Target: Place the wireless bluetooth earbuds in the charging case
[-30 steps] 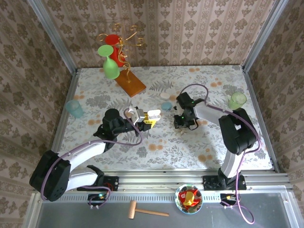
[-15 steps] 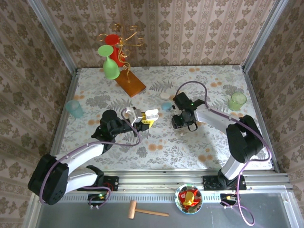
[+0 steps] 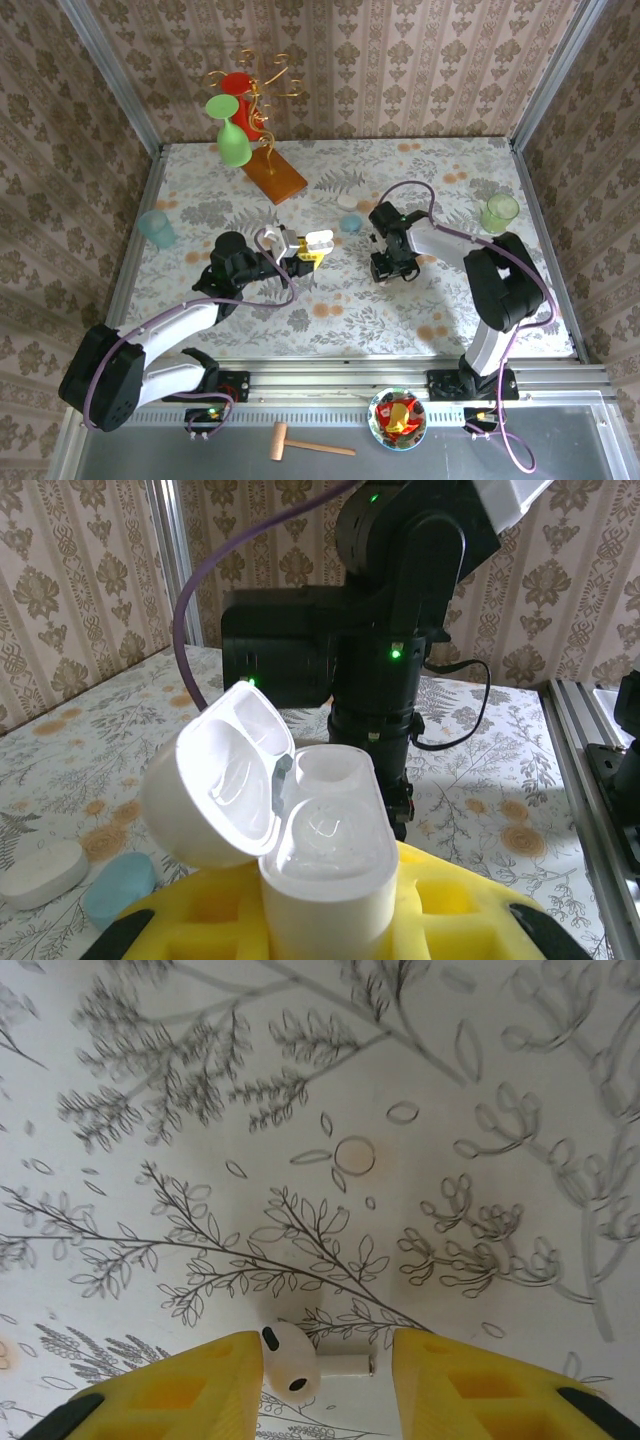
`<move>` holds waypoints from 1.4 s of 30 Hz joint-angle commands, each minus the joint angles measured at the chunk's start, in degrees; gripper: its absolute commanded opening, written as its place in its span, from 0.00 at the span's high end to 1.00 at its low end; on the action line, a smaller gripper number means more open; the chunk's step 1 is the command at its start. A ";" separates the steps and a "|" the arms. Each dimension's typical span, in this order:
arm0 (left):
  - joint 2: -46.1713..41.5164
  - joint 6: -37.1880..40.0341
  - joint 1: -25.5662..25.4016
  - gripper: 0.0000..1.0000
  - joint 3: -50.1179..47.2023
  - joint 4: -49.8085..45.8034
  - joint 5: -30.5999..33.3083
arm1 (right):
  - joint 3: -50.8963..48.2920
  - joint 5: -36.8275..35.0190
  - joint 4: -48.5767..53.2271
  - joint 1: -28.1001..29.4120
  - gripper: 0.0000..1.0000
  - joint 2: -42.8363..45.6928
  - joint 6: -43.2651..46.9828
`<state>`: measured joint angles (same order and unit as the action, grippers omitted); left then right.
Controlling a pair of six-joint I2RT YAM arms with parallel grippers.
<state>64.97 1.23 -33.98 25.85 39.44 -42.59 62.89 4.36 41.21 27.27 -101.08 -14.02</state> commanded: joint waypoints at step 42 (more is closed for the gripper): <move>-1.42 -1.23 0.49 0.95 -0.29 1.70 -0.60 | -5.57 12.86 -6.51 -2.65 0.57 4.83 -3.15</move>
<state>65.10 1.06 -33.98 25.85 39.86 -42.61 56.10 13.23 35.79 24.47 -94.59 -18.92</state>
